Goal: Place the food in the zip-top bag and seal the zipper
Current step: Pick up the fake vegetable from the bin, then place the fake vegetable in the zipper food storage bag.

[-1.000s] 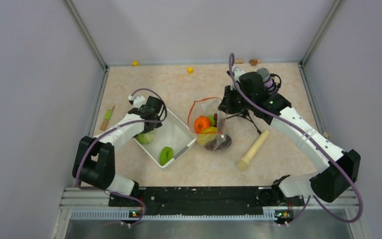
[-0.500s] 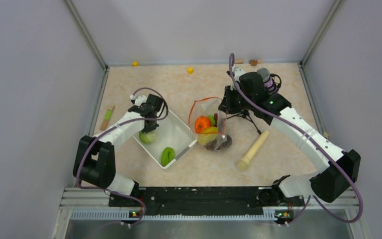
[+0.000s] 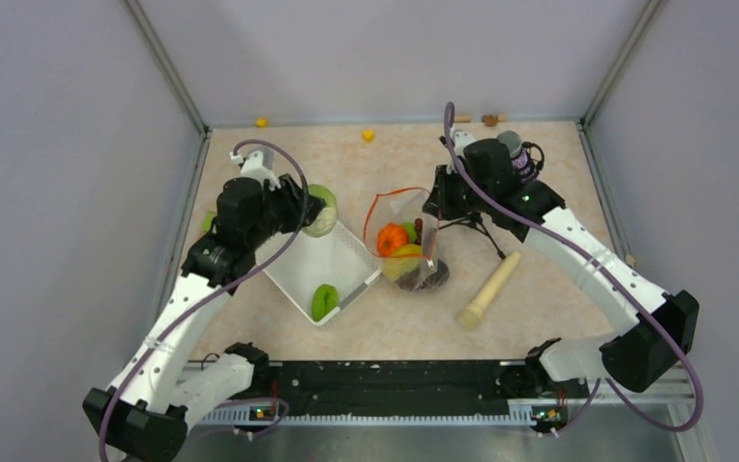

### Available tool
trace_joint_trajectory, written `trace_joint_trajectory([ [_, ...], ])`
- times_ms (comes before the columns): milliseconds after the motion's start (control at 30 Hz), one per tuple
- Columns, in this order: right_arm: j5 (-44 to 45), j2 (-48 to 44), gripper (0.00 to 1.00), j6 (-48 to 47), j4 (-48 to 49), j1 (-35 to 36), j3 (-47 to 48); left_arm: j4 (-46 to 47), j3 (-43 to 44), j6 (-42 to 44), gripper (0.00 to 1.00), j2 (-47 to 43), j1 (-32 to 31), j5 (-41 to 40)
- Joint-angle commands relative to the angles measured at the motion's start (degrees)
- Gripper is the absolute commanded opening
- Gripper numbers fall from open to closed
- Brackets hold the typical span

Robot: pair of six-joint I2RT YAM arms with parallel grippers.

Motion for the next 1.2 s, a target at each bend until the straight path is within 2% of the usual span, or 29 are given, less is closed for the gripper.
trace_joint_trajectory([
  [0,0.4,-2.5,0.00,-0.2,2.4,0.1,0.2,17.3,1.4,5.3,0.00,-4.4,-1.6,24.7],
  [100,0.1,-2.5,0.00,0.2,2.3,0.1,0.2,22.7,3.2,7.3,0.00,-3.5,-4.8,35.6],
  [200,-0.3,-2.7,0.00,0.3,2.4,0.1,0.1,24.8,4.7,9.8,0.00,-0.7,-10.6,38.9],
  [300,-0.2,-2.9,0.00,0.5,2.4,0.1,0.1,21.7,7.5,15.1,0.00,3.4,-18.1,35.1],
  [367,-0.4,-2.9,0.00,0.4,2.4,0.1,0.1,18.6,10.1,17.3,0.00,6.7,-20.2,31.4],
  [667,-0.6,-3.7,0.00,0.4,2.4,0.1,0.0,15.6,14.5,18.9,0.00,15.4,-21.7,18.5],
  [900,-0.5,-3.9,0.00,0.4,2.4,0.1,0.0,13.0,16.8,19.8,0.01,19.8,-22.5,14.5],
  [933,-0.7,-4.0,0.00,0.4,2.4,0.1,0.0,12.7,16.9,20.1,0.06,20.3,-22.7,12.9],
  [1100,-0.9,-3.9,0.00,0.4,2.4,0.1,0.0,11.2,18.2,20.4,0.49,22.2,-23.4,9.4],
  [1167,-0.9,-4.0,0.00,0.3,2.4,0.1,-0.1,10.2,19.1,20.4,0.58,23.0,-23.7,8.5],
])
